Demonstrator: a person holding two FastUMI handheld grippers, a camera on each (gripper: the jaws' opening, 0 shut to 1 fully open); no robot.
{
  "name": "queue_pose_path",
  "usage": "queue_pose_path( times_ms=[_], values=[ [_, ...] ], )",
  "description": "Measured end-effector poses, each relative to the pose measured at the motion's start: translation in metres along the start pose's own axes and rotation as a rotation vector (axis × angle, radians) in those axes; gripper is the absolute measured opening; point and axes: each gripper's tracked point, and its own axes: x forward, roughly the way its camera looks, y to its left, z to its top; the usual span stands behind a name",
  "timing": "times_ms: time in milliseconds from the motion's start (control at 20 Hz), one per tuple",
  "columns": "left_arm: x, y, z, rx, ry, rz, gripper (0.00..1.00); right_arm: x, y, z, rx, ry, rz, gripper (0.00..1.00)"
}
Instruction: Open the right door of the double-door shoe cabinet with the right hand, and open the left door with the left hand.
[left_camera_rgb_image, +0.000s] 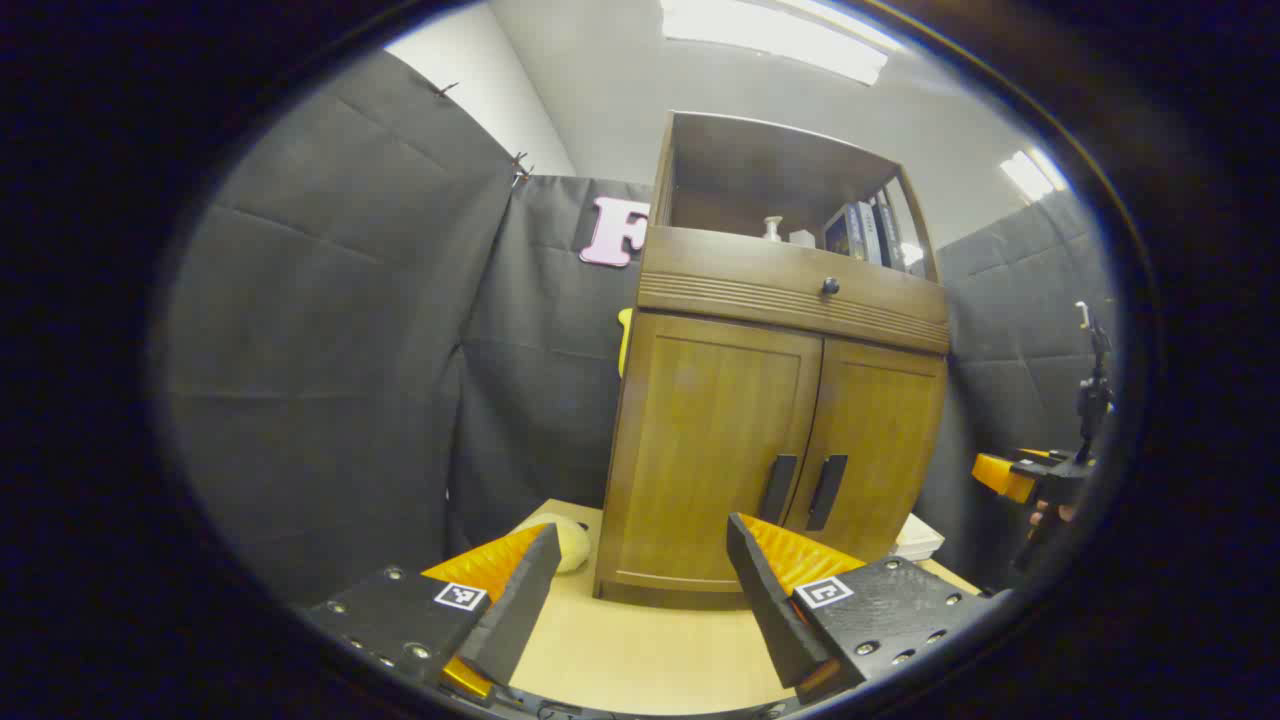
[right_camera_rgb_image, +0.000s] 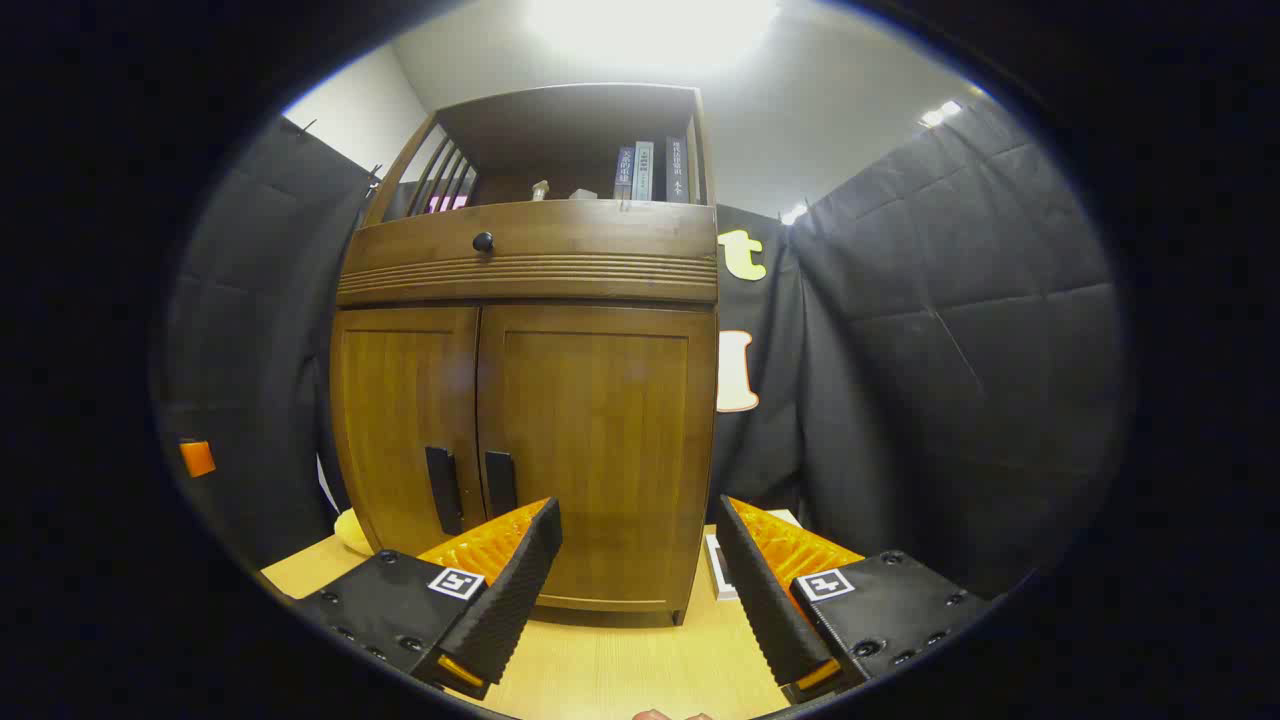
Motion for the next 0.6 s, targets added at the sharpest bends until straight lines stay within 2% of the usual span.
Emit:
queue_pose_path(
  times_ms=[300,600],
  values=[
    [-0.008,-0.003,-0.001,0.041,0.008,-0.005,0.96,-0.002,0.009,-0.007,0.026,0.043,0.003,0.98],
    [-0.009,-0.003,-0.018,0.061,0.043,-0.014,0.96,-0.007,0.023,-0.006,0.048,0.037,0.024,0.97]
  ],
)
